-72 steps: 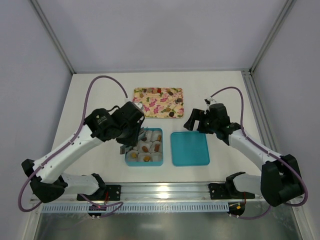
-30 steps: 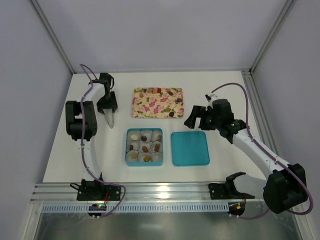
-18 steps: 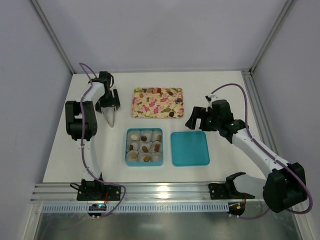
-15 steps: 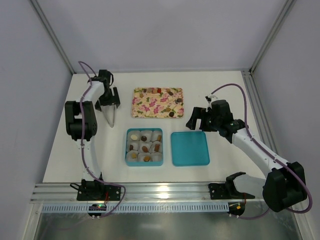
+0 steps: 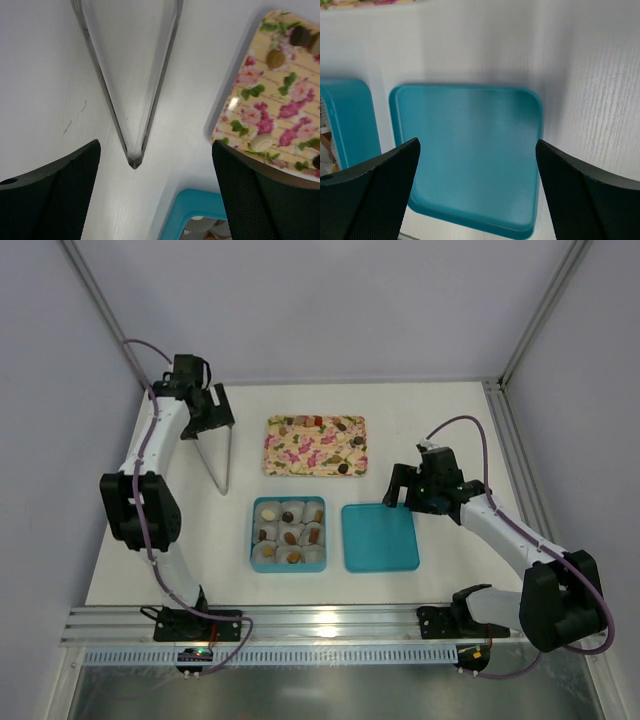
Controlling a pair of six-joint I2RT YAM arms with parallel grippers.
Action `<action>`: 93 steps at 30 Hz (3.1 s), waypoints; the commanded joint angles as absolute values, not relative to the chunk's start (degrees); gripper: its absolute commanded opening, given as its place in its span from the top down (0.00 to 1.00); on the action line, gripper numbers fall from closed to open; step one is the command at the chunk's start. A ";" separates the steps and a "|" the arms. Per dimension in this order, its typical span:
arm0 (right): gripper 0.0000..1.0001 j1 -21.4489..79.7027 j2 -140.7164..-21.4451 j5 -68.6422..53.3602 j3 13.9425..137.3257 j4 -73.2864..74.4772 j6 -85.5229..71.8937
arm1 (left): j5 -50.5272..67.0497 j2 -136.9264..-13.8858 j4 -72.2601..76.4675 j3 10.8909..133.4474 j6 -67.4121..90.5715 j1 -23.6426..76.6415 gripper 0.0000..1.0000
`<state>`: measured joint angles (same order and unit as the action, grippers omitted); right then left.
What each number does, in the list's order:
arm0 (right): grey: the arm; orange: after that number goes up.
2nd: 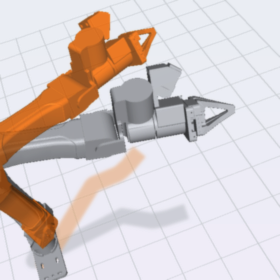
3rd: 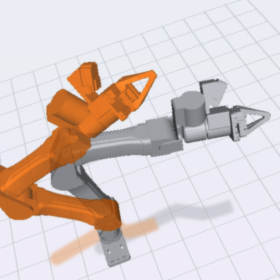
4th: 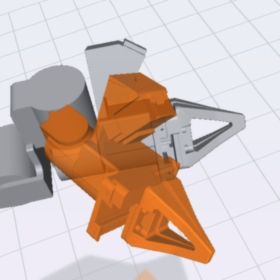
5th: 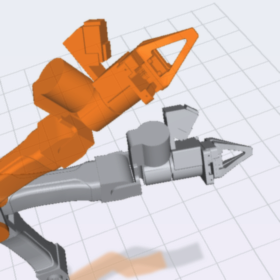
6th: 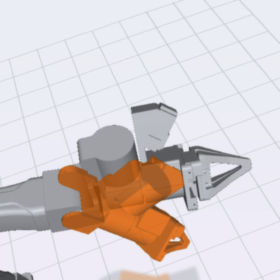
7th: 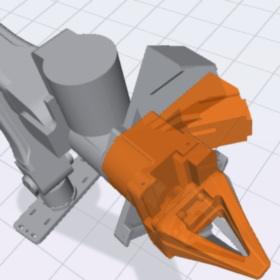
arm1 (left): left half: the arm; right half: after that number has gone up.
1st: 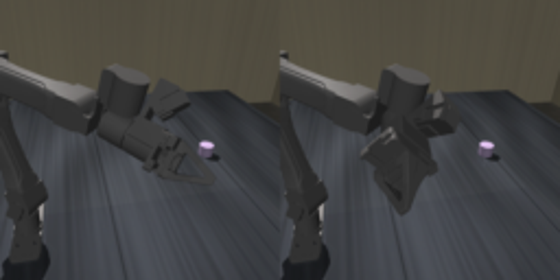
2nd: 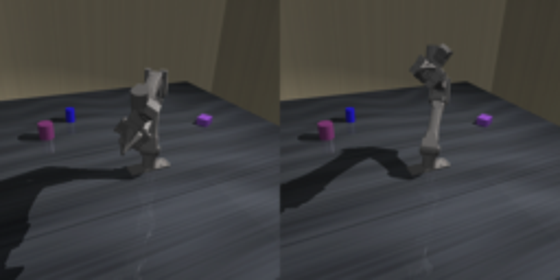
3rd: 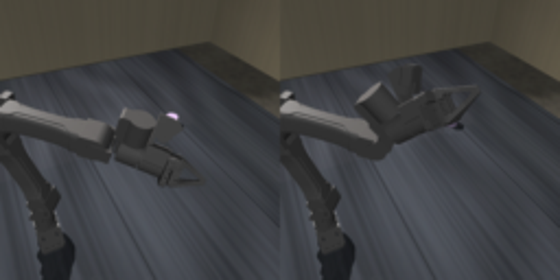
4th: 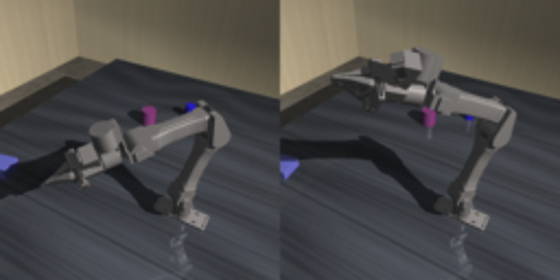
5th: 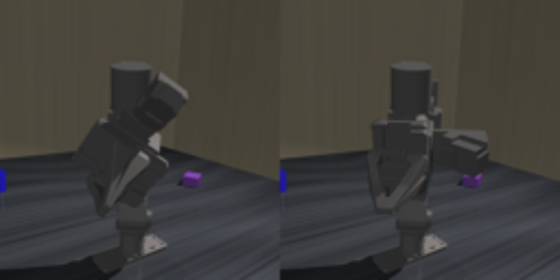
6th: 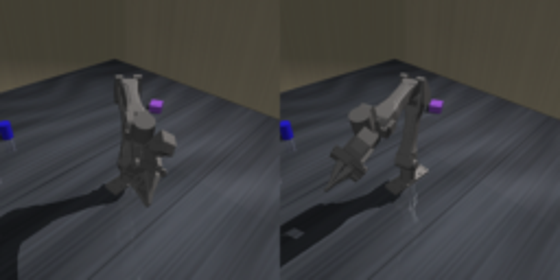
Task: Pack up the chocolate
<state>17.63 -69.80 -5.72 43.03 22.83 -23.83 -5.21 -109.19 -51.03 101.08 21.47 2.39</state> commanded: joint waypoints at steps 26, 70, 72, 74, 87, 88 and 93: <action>0.39 13.27 -72.77 -2.81 31.91 23.21 -33.84 | 3.87 -81.56 -38.85 80.78 35.07 46.75 0.11; 0.96 2.02 -61.61 -10.89 40.61 36.12 -24.87 | 17.57 -112.58 -34.54 93.34 31.81 45.97 0.25; 0.96 1.41 -61.26 -11.51 40.78 36.38 -24.61 | 18.54 -113.46 -33.84 93.34 31.73 45.35 0.24; 0.96 1.06 -60.82 -12.56 40.78 36.74 -24.70 | 19.60 -114.08 -33.58 93.43 31.99 44.83 0.22; 0.96 -1.58 -58.54 -17.58 42.10 37.62 -25.05 | 28.91 -115.93 -28.30 91.06 34.45 42.80 0.19; 0.96 -1.67 -58.45 -18.10 42.19 37.70 -24.96 | 28.92 -115.75 -28.21 90.79 34.45 42.63 0.19; 0.96 -2.02 -57.66 -18.98 42.19 37.88 -25.22 | 29.44 -115.22 -27.69 90.44 34.80 42.28 0.20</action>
<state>-1.65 -59.31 -16.32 39.77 38.28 -25.17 26.98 -115.66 -30.24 90.65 34.17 42.81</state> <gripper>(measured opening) 0.043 0.807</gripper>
